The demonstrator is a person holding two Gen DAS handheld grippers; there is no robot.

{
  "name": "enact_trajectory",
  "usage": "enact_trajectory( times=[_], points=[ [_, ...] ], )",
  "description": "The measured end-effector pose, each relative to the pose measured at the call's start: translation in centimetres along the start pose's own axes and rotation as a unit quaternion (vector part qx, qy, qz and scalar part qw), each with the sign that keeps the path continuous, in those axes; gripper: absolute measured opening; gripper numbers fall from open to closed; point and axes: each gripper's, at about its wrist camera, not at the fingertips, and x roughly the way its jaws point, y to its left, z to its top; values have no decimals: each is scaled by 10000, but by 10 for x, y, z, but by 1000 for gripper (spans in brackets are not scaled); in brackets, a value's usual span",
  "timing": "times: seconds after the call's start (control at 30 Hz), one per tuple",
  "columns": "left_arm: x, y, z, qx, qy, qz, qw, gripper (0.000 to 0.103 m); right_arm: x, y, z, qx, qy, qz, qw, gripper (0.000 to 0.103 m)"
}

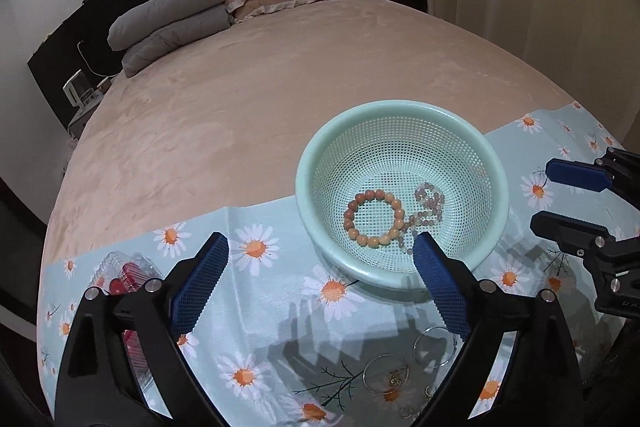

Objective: Organize jewelry
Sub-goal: 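Move both tools back toward the silver earrings on the cloth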

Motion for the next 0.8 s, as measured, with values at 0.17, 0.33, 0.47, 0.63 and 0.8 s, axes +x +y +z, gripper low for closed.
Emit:
enact_trajectory(
  times=[0.17,0.33,0.47,0.63,0.8],
  points=[
    [-19,2,-11,10,-25,38,10000,94,-23,4,-5,6,-121,-83,9999,63],
    [-25,3,-24,9,98,87,9999,95,-33,3,-18,35,-49,-152,9999,64],
    [-21,4,-34,22,277,189,9994,95,-31,1,-30,64,115,-214,9997,64],
    [-11,5,-54,-71,515,-65,9986,96,-28,-1,-46,128,240,-218,9994,65],
    [0,-6,-77,137,801,-5,9967,96,-25,1,-58,99,378,-229,9990,68]
  ],
)
